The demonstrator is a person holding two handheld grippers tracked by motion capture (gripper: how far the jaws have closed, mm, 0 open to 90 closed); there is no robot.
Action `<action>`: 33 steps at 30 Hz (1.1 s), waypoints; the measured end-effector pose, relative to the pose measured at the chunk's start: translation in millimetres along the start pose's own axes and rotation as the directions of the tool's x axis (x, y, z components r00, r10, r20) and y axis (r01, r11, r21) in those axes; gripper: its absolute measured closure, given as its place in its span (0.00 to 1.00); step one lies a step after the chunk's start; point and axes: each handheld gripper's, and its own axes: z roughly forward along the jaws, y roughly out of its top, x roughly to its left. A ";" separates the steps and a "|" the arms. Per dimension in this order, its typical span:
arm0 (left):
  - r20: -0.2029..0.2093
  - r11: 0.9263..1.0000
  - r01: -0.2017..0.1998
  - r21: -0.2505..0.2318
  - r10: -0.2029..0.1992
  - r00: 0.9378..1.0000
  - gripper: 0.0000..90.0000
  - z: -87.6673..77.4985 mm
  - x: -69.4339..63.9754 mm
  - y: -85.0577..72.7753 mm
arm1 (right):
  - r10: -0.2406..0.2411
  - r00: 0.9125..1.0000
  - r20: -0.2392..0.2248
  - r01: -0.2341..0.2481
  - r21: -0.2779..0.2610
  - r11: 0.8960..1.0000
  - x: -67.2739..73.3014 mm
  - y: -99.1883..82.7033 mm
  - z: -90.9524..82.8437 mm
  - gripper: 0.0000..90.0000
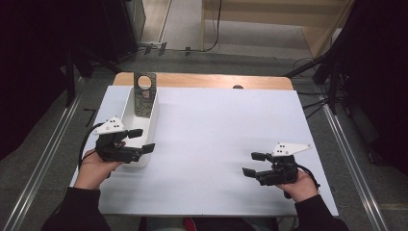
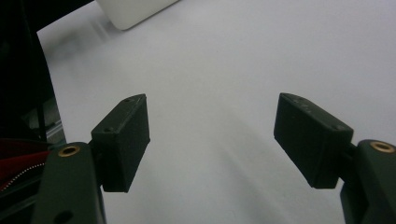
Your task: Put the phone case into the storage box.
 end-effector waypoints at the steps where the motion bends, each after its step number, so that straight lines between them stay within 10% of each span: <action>1: -0.005 1.000 -0.005 0.000 0.005 1.000 0.28 -0.1 -0.4 -1.1 | 0.000 1.000 0.000 0.000 0.001 1.000 0.0 0.0 -0.2 0.29; 33: -0.041 1.000 0.027 0.000 -0.027 0.999 0.28 -6.9 1.0 -29.1 | -0.003 1.000 -0.003 0.003 0.004 1.000 1.4 -0.2 -0.7 0.29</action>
